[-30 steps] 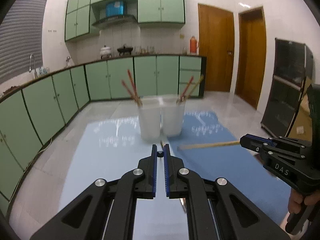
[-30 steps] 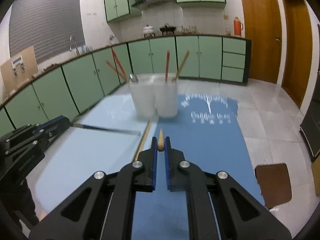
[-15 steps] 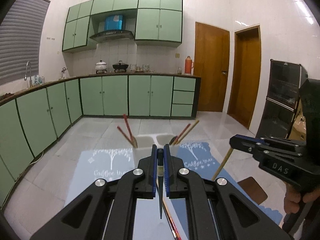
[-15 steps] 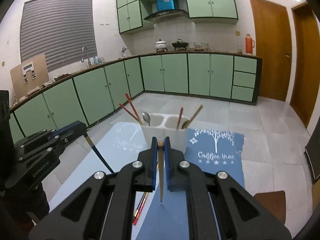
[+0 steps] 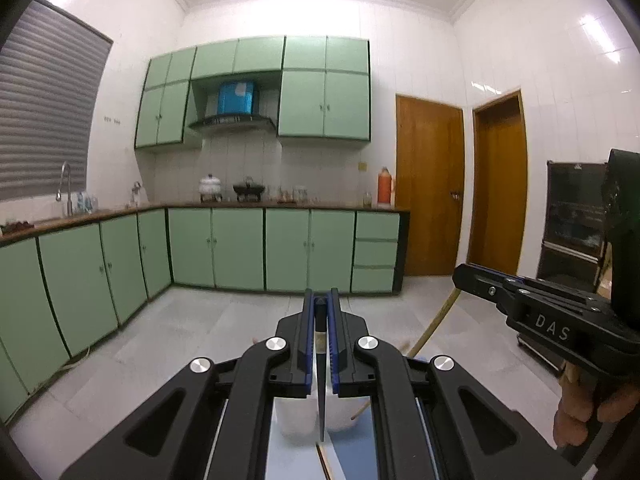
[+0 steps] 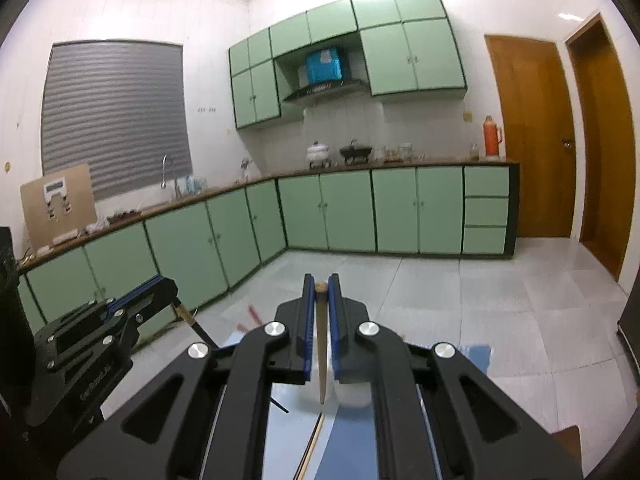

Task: Organize utensils
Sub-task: 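Lift both chopsticks and carry them over the white holder, then open both tools to drop the chopsticks into the holder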

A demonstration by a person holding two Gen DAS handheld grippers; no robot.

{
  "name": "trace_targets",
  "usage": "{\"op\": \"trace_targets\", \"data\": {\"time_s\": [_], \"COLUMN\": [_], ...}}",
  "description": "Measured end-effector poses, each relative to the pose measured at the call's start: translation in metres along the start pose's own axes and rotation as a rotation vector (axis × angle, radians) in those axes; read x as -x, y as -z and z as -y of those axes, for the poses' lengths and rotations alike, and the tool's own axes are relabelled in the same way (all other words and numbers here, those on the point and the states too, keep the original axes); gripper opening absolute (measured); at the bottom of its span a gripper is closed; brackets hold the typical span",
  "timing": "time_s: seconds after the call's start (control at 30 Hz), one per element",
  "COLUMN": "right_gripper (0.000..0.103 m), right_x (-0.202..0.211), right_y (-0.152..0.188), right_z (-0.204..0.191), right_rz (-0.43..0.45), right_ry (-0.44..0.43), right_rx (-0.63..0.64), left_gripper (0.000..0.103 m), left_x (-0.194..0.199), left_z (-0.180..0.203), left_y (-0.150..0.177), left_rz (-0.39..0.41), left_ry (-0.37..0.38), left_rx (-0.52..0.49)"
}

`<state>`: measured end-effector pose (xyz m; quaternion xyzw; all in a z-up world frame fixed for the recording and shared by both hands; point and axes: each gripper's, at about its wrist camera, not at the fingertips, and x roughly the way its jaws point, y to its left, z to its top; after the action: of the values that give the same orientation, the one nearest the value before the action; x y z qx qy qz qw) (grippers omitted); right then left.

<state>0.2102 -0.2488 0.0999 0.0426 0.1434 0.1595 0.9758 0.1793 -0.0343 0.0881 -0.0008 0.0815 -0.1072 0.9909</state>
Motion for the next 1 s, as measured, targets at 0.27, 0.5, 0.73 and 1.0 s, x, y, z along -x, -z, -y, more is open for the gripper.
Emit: {"op": "trace_targets", "data": {"time_s": [0.27,0.5,0.73,1.0], "right_gripper": [0.006,0.006,0.006,0.008], "right_x": [-0.033,-0.073,-0.105,-0.126], "right_y": [-0.016,-0.008,0.012,0.033], "right_z": [0.019,0.028,0.035,0.035], "right_rz": [0.064,0.035,-0.035,-0.108], "right_ry": [0.053,0.087,0.100,0.097], "right_rx": [-0.018,0.002,-0.007,-0.027], "left_gripper": [0.006,0.006,0.006,0.006], "left_x": [-0.038,-0.079,-0.109,-0.141], "left_z": [0.001,-0.006,-0.013,-0.028], "left_y": [-0.011,0.002,0.023,0.054], "left_rz": [0.072,0.085,0.048,-0.115], "left_ry": [-0.026,-0.039,-0.054,-0.028], "left_rx": [-0.001,0.017,0.012,0.089]}}
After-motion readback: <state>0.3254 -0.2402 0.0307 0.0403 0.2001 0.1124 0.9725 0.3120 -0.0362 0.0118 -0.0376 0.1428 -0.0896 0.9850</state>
